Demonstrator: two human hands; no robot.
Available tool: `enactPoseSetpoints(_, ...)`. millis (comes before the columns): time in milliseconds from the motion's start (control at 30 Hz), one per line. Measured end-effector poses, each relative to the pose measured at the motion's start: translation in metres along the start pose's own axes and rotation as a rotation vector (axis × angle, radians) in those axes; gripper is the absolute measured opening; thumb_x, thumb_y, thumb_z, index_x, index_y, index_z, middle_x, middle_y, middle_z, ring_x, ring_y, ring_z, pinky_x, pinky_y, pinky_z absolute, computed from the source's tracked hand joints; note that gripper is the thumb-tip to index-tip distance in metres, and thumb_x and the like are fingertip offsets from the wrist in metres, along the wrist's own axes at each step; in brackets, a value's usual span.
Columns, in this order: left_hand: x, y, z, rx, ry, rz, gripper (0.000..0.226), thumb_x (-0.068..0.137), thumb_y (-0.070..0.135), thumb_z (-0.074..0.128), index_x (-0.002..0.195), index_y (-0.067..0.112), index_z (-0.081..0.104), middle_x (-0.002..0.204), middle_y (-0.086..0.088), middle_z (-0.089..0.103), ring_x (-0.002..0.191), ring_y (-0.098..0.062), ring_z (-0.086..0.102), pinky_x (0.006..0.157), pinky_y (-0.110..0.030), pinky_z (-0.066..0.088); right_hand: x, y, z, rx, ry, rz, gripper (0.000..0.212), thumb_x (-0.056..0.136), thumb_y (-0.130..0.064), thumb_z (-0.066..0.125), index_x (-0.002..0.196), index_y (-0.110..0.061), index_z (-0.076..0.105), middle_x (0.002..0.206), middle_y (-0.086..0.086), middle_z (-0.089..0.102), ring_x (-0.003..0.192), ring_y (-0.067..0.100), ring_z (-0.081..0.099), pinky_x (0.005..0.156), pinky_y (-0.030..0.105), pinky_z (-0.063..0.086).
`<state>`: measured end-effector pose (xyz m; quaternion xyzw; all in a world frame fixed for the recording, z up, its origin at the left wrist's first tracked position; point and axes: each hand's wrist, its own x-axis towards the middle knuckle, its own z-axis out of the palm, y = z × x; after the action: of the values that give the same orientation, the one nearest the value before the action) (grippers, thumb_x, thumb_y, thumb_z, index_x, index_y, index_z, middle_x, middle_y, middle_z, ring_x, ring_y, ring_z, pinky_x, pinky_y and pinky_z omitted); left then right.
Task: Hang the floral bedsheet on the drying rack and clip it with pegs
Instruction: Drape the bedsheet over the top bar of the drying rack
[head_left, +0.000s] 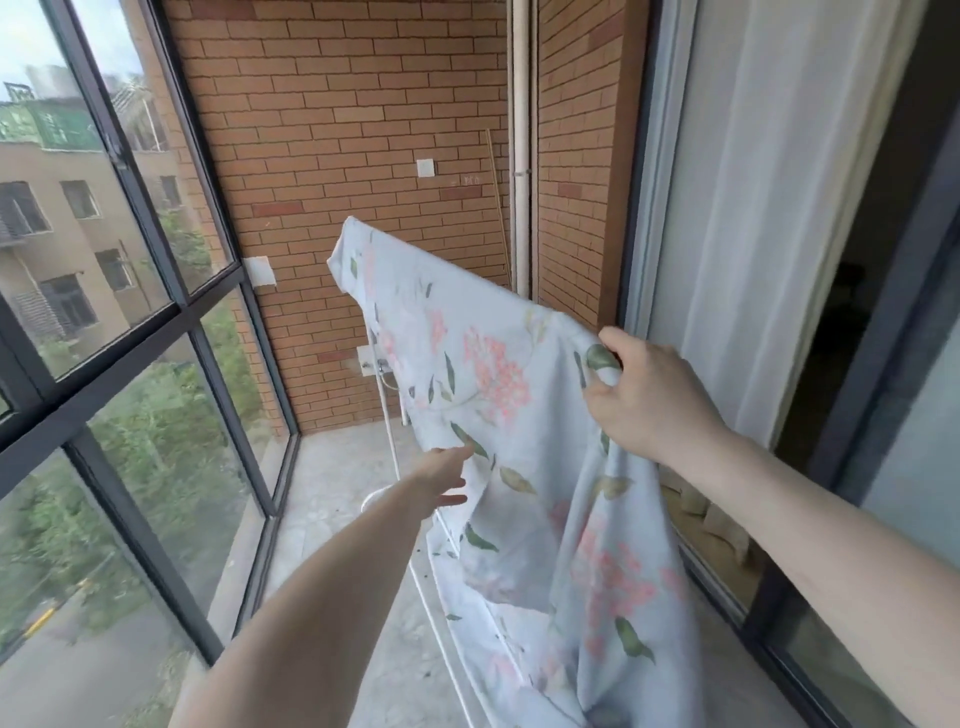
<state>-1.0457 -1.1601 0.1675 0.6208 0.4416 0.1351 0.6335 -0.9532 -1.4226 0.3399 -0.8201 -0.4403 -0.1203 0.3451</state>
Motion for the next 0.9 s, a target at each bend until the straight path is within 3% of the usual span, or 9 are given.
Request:
enactPoseSetpoints(100,0.023,0.007,-0.009,-0.07,-0.115,-0.003,0.052,0.094,0.05,0.068,0.132,0.016,0.059,0.145,-0.003,0.051,0.118,-0.025,0.059,0.082,-0.04,0.06,-0.001,-0.008,0.002,-0.122,0.056,0.038,0.02,0.084,-0.017,0.052,0.075,-0.019,0.034,0.069,0.003,0.05,0.067,0.034,0.047,0.056,0.04,0.04)
enactPoseSetpoints(233,0.045,0.015,-0.022,-0.122,-0.254,-0.026,0.034,0.094,0.046,0.069,0.117,0.023,0.059,0.155,-0.006,0.041,0.135,-0.032,0.048,0.108,-0.048,0.049,-0.01,-0.022,0.013,-0.266,0.142,0.109,0.02,0.088,-0.014,0.051,0.081,-0.02,0.033,0.07,0.0,0.044,0.067,0.037,0.044,0.055,0.04,0.031)
enactPoseSetpoints(400,0.07,0.013,-0.039,-0.092,-0.312,-0.056,0.08,0.091,0.042,0.072,0.157,0.02,0.032,0.166,-0.009,0.025,0.146,-0.034,0.036,0.109,-0.045,0.045,-0.024,-0.038,0.024,-0.376,0.298,0.225,0.006,0.093,-0.011,0.047,0.094,-0.015,0.042,0.082,0.004,0.054,0.056,0.025,0.037,0.049,0.035,0.021)
enactPoseSetpoints(500,0.081,-0.003,-0.048,-0.11,-0.385,-0.095,0.082,0.093,0.037,0.07,0.16,0.02,0.026,0.169,-0.006,0.019,0.148,-0.034,0.035,0.114,-0.048,0.042,-0.028,-0.046,0.039,-0.402,0.359,0.257,0.01,0.095,-0.011,0.046,0.105,-0.014,0.047,0.112,0.008,0.062,0.07,0.033,0.044,0.057,0.037,0.029)
enactPoseSetpoints(633,0.086,-0.028,-0.048,-0.061,-0.472,-0.153,0.076,0.094,0.037,0.069,0.158,0.022,0.031,0.167,-0.002,0.027,0.133,-0.031,0.047,0.113,-0.049,0.045,-0.035,-0.055,0.056,-0.431,0.4,0.317,0.016,0.096,-0.008,0.047,0.112,-0.01,0.047,0.114,0.01,0.052,0.086,0.037,0.054,0.064,0.038,0.033)
enactPoseSetpoints(767,0.083,-0.035,-0.041,-0.053,-0.499,-0.155,0.073,0.095,0.035,0.068,0.157,0.019,0.034,0.166,-0.003,0.029,0.145,-0.032,0.04,0.114,-0.05,0.043,-0.041,-0.064,0.061,-0.455,0.434,0.368,0.031,0.094,-0.018,0.036,0.12,-0.007,0.048,0.119,0.013,0.049,0.098,0.039,0.055,0.068,0.041,0.039)
enactPoseSetpoints(900,0.089,-0.028,-0.037,-0.079,-0.478,-0.129,0.067,0.098,0.032,0.066,0.156,0.016,0.035,0.165,-0.005,0.029,0.144,-0.031,0.041,0.112,-0.049,0.045,-0.046,-0.066,0.066,-0.418,0.484,0.358,0.052,0.086,0.004,0.048,0.136,-0.011,0.047,0.131,0.011,0.055,0.112,0.038,0.055,0.088,0.047,0.046)
